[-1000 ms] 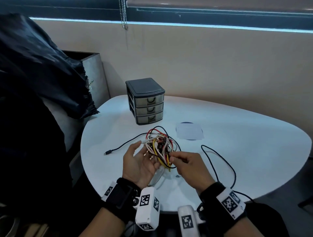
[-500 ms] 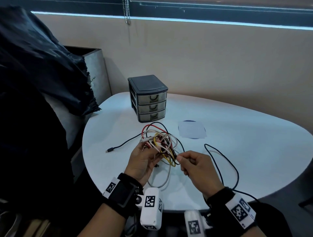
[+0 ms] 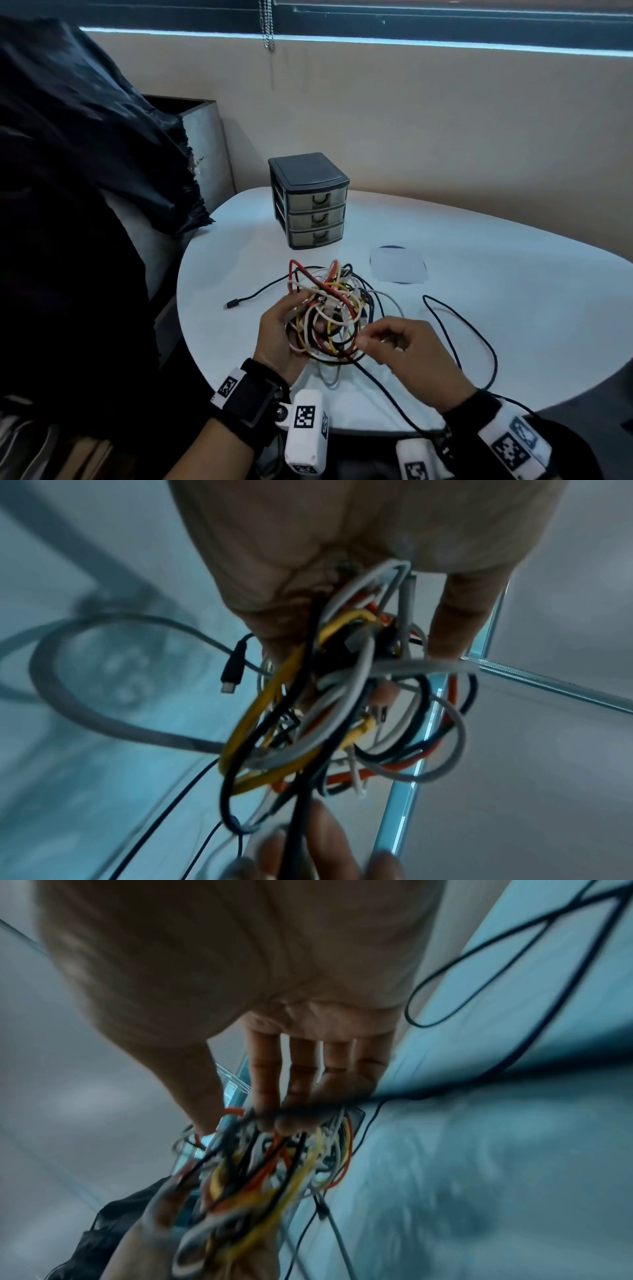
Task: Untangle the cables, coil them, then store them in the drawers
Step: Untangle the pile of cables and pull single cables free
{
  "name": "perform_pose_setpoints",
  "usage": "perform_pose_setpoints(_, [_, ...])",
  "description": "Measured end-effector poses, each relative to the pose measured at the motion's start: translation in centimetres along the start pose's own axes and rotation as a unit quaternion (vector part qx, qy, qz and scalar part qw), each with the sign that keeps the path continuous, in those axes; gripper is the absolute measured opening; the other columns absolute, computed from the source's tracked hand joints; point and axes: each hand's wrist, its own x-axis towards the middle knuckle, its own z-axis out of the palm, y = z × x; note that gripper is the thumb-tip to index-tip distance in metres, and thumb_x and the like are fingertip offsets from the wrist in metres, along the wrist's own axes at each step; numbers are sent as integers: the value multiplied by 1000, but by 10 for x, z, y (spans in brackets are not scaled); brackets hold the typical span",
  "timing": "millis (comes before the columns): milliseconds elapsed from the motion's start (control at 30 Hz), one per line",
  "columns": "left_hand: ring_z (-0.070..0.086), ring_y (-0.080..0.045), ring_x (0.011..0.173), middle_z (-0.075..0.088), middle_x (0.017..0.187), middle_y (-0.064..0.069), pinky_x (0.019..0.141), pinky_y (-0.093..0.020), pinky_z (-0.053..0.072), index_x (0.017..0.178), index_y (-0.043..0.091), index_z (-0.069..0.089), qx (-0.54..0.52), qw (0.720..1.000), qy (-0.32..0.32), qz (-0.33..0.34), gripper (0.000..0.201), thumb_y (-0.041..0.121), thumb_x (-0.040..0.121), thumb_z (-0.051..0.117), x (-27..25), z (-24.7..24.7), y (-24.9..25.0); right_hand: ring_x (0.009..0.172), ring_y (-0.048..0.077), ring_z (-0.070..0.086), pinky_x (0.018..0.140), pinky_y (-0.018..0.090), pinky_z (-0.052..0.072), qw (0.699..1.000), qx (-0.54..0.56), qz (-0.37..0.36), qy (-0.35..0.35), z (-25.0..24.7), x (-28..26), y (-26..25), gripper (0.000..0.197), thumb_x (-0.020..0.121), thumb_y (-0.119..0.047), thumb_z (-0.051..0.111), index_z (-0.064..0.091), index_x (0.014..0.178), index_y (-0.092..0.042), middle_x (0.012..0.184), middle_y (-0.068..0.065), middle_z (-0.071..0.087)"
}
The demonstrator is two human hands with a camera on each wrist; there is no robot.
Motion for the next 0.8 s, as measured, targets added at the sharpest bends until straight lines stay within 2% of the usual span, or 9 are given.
perform_pose_setpoints(100, [70,-34,87,72,98,-21,75,-38,58,114,-1,63,-4,999,-44,-11,44,17,75,67,-6,2,6,63,18,58,67,33,50,991,-9,-19,130,-24,12,-8,15,82,-30,77,74,69,-23,67,2,69])
perform_pose_setpoints(167, [73,-32,82,73,96,-21,67,-35,59,115,-2,65,-14,996,-85,-18,63,19,59,84,-8,4,8,68,13,63,70,28,49,982,-45,-51,177,-32,19,-14,16,83,-27,75,73,68,-22,69,-5,71])
perform_pose_setpoints(233, [74,-30,77,74,94,-20,61,-32,59,109,-1,72,-20,993,-115,-19,73,21,43,95,-8,6,10,75,5,62,72,22,46,980,-81,-75,167,-31,24,-18,12,84,-26,74,74,72,-26,75,-12,71])
perform_pose_setpoints(367, [73,-29,79,73,94,-18,66,-33,60,102,3,76,-16,992,-124,-34,68,27,41,95,-6,5,12,100,5,58,83,25,43,982,-107,-69,142,-21,33,-18,9,85,-32,73,72,78,-36,96,-17,66])
perform_pose_setpoints(433, [72,-26,69,74,82,-15,59,-30,59,86,4,78,-14,991,-132,-30,56,27,38,94,-12,8,12,105,6,57,85,24,41,983,-97,-58,144,-15,34,-15,7,86,-33,72,71,80,-36,102,-16,65])
perform_pose_setpoints(533, [71,-23,58,72,68,-13,51,-27,57,68,3,77,-14,995,-95,-37,22,24,59,74,-26,13,3,99,4,63,85,22,44,992,-35,0,120,-6,26,-9,4,86,-34,72,74,83,-34,98,-13,71])
perform_pose_setpoints(633, [71,-23,62,73,71,-13,57,-27,59,67,4,77,-18,997,-47,-56,36,21,79,48,-38,5,-19,93,0,65,80,19,44,993,2,80,89,5,3,3,14,89,-37,69,78,92,-27,95,-13,73])
perform_pose_setpoints(733, [72,-24,66,73,75,-14,61,-30,60,68,4,77,-24,997,-3,-67,43,19,89,43,-50,-10,-34,89,-1,65,76,18,44,983,55,128,116,12,-22,15,17,88,-39,69,79,92,-26,89,-14,74])
perform_pose_setpoints(800, [71,-26,70,72,81,-16,67,-32,59,74,3,77,-18,997,3,-78,33,19,82,49,-56,-14,-35,78,0,63,70,19,43,982,56,121,133,15,-33,17,17,88,-38,69,78,86,-24,79,-16,72])
